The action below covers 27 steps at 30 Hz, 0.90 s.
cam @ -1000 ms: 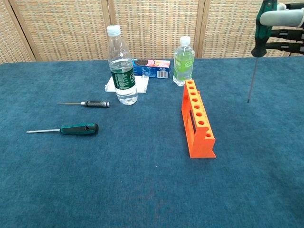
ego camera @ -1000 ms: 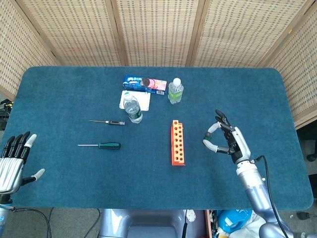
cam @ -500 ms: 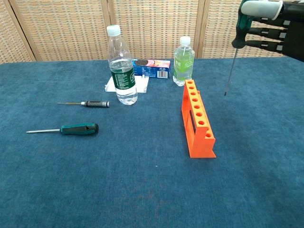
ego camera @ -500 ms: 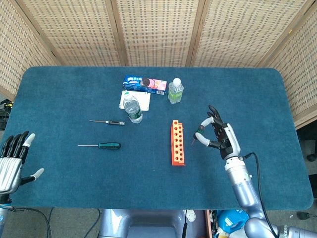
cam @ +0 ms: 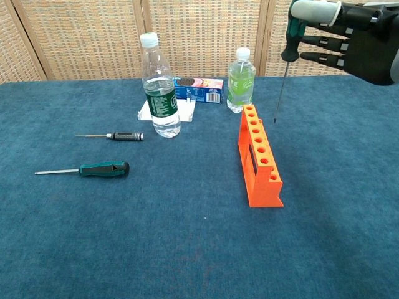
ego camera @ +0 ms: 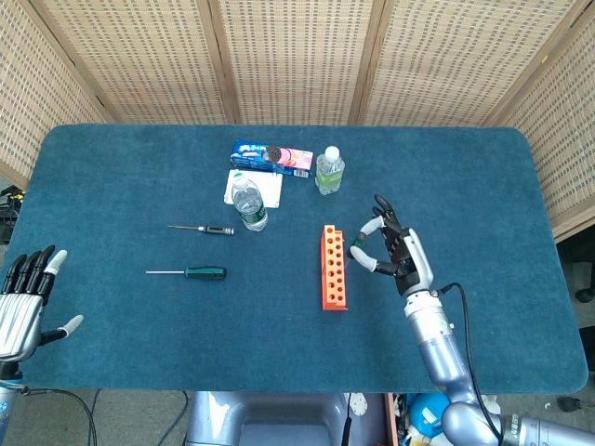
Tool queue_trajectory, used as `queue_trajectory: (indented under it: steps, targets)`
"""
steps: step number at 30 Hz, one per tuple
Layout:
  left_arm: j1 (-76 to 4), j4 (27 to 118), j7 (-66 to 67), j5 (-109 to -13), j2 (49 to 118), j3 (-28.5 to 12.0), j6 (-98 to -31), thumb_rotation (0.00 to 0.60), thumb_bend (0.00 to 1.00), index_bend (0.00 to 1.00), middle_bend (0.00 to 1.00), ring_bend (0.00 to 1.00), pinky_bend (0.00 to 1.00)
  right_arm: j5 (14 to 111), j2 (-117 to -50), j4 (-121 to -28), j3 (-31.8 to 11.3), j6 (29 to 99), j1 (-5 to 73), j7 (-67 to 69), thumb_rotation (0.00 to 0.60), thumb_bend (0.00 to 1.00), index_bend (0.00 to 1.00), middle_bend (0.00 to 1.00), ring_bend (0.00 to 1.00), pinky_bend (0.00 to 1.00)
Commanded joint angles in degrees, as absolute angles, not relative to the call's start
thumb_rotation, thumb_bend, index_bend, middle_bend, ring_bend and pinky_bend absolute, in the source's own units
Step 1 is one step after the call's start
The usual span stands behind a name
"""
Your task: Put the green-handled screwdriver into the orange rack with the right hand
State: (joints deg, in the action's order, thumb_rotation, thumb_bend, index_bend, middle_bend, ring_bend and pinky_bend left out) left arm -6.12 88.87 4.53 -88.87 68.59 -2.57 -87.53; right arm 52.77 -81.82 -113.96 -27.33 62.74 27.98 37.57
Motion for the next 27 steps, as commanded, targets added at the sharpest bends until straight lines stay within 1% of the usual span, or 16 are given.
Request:
queue_trajectory:
  steps: [1,14,27]
  targets:
    - [-6.1,88.8,4.4,-88.8,68.6,-2.6,-87.5,0.600,0.00,0.00,0.00,0.00,0.00,52.2,-82.3,-114.0,-27.9,62.6,28.5,37.1,0.600,0.22,0.63,0.01,0.00,0.00]
    - [-6.5,88.3,3.5,-87.7,68.6,-2.8,-86.4,0.600,0.00,0.00,0.00,0.00,0.00,47.8,-85.5,-110.4,-30.2,60.3,32.7,33.3,0.600,0.22,0.63,0.01,0.00,0.00]
    - [-6.8,87.8,3.4,-87.2,68.8,-2.8,-85.6,0.600,0.00,0.00,0.00,0.00,0.00,46.5,-87.9,-107.4,-30.8,58.9,34.2,32.3,0.600,0.22,0.63,0.01,0.00,0.00]
